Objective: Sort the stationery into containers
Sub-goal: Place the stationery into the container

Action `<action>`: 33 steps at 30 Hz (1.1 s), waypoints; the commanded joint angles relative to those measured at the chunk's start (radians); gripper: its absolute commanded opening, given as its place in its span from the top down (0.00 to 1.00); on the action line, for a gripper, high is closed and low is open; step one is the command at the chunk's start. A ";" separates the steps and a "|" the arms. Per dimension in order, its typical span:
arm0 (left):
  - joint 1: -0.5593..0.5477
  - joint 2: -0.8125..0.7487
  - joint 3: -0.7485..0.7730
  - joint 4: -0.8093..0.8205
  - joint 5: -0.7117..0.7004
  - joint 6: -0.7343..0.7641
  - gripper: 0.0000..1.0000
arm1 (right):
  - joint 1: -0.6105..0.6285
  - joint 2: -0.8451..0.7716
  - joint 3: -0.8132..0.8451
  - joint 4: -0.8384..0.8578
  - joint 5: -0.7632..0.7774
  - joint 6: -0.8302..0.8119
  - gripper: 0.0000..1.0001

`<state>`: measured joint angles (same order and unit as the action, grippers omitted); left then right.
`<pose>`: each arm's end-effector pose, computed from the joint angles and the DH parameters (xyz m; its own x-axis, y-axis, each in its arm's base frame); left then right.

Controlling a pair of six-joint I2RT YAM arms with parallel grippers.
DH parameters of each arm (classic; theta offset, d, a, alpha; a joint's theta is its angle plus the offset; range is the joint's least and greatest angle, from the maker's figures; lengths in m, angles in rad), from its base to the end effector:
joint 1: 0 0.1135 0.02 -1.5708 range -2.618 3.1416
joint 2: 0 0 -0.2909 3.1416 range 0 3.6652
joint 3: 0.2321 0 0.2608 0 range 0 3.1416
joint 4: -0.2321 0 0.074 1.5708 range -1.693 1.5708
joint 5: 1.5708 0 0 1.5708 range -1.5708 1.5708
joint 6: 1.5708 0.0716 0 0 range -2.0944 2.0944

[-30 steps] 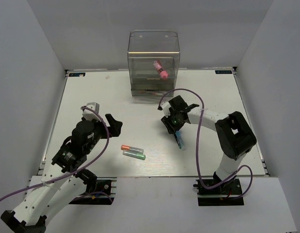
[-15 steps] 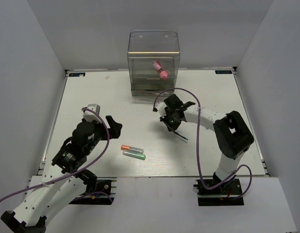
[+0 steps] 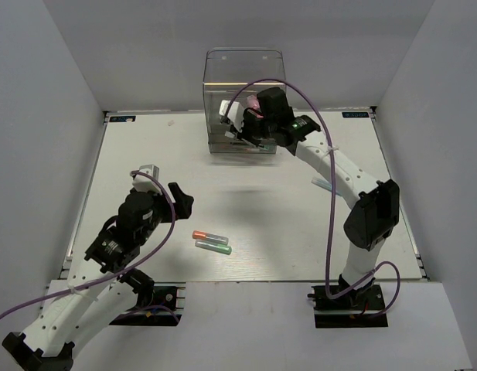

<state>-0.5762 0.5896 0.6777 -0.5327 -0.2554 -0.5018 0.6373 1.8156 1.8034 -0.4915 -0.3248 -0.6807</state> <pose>0.1399 -0.0693 0.2957 -0.4778 -0.2446 -0.8438 0.1210 0.9330 -0.3390 0.3636 0.2976 0.3841 0.1948 -0.5979 -0.7776 -0.8569 0.2820 -0.4315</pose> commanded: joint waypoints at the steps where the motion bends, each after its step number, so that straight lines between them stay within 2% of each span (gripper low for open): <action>1: 0.003 0.006 -0.004 -0.013 -0.022 -0.011 0.01 | 0.005 0.036 -0.015 0.105 -0.074 -0.209 1.00; 5: 0.003 0.015 -0.013 -0.013 -0.031 -0.011 0.01 | -0.001 0.066 -0.049 0.180 -0.082 -0.448 1.00; 11: 0.003 0.048 -0.013 -0.013 -0.042 -0.020 0.01 | -0.017 0.157 -0.016 0.197 -0.080 -0.568 1.00; 20: 0.003 0.058 -0.013 -0.023 -0.051 -0.020 0.01 | -0.060 0.292 0.036 0.243 -0.115 -0.554 1.00; 29: 0.003 0.067 -0.013 -0.023 -0.051 -0.020 0.01 | -0.096 0.321 0.034 0.300 -0.111 -0.481 1.00; 33: 0.003 0.067 -0.013 -0.004 -0.038 -0.030 0.01 | -0.099 0.300 0.002 0.315 -0.106 -0.454 0.68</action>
<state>-0.5762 0.6601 0.6662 -0.5491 -0.2924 -0.5205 0.5400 2.1387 1.7958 -0.2333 -0.4183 -1.1648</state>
